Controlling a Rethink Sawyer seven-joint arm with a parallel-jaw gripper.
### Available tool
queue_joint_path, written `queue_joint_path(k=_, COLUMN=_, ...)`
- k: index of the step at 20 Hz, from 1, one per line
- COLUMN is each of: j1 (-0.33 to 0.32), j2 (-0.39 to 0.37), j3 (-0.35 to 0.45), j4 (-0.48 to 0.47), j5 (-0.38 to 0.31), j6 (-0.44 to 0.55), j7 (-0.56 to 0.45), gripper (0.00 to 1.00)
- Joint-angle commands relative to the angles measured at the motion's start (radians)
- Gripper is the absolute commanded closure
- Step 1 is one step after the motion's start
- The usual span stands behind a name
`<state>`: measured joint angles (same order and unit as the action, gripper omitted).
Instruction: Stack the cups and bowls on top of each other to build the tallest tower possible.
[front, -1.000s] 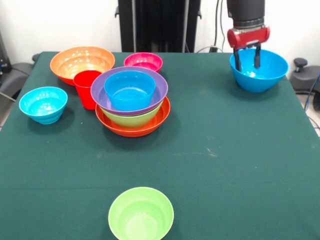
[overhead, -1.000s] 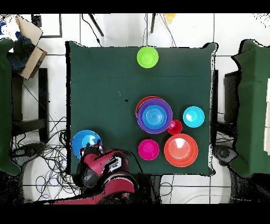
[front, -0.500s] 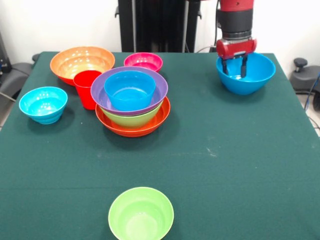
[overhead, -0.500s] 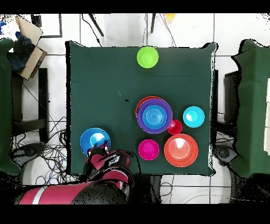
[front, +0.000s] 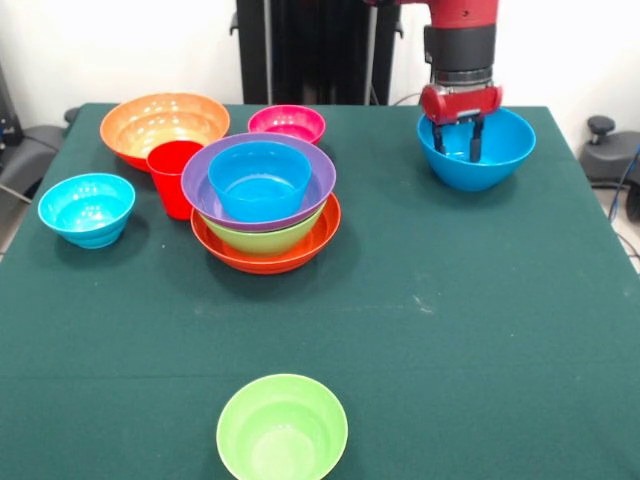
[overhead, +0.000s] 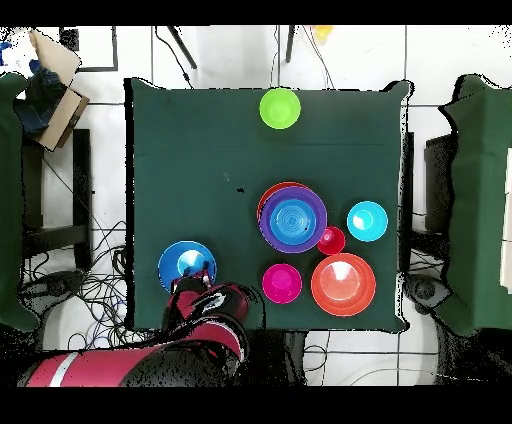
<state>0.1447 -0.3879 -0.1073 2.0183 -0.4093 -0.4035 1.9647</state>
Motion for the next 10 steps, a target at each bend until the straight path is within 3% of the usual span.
queue_joint_path(k=1, j1=-0.003, j2=-0.14, j3=0.043, j4=-0.005, j5=0.059, j6=0.141, j7=0.122, gripper=0.0)
queue_joint_path(k=5, j1=-0.043, j2=-0.285, j3=0.098, j4=0.067, j5=0.047, j6=0.267, j7=0.121, gripper=0.0)
queue_joint_path(k=10, j1=-0.113, j2=-0.368, j3=0.175, j4=0.096, j5=0.034, j6=0.358, j7=0.105, gripper=0.0)
